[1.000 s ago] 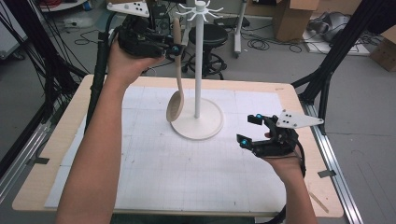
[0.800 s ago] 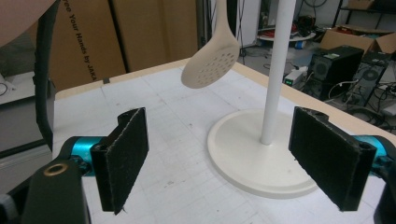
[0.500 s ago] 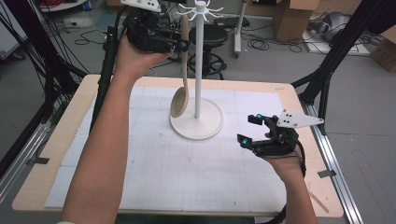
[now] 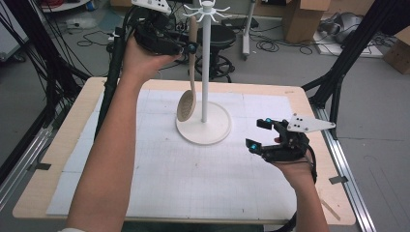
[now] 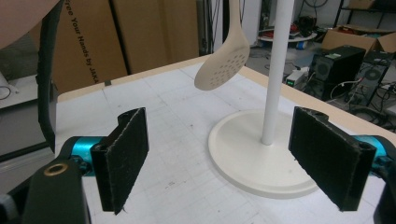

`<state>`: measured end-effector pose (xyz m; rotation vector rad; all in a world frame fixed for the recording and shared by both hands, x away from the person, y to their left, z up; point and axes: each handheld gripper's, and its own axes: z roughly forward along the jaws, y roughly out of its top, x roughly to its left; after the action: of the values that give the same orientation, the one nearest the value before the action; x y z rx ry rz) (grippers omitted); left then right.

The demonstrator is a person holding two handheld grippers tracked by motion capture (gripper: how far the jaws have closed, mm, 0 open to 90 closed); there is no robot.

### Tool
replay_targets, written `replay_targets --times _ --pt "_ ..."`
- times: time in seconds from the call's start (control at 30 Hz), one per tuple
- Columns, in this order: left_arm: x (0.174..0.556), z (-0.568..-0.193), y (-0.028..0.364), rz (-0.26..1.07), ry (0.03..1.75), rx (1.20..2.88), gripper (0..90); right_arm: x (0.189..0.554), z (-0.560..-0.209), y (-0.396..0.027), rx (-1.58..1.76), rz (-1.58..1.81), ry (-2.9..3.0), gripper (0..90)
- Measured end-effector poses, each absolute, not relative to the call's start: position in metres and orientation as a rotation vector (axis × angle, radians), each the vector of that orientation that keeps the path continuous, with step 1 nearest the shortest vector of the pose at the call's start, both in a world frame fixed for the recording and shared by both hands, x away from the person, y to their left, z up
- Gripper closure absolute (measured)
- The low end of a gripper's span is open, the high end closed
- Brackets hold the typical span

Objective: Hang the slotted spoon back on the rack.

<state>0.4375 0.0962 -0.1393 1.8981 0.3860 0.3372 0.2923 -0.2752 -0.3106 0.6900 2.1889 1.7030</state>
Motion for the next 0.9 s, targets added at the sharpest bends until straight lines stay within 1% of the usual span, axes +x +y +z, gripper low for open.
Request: replay_targets --times 0.2,0.53,0.9 --pt "0.440 -0.139 0.101 0.348 0.416 1.905 68.3 0.292 -0.311 -0.274 0.685 1.701 2.192 19.3" --pt "0.443 -0.135 0.125 0.363 0.453 1.882 68.3 0.292 -0.311 -0.274 0.689 1.703 2.193 19.3" --pt "0.455 -0.134 0.128 0.379 0.478 1.906 68.3 0.293 -0.312 -0.273 0.682 1.700 2.198 19.3"
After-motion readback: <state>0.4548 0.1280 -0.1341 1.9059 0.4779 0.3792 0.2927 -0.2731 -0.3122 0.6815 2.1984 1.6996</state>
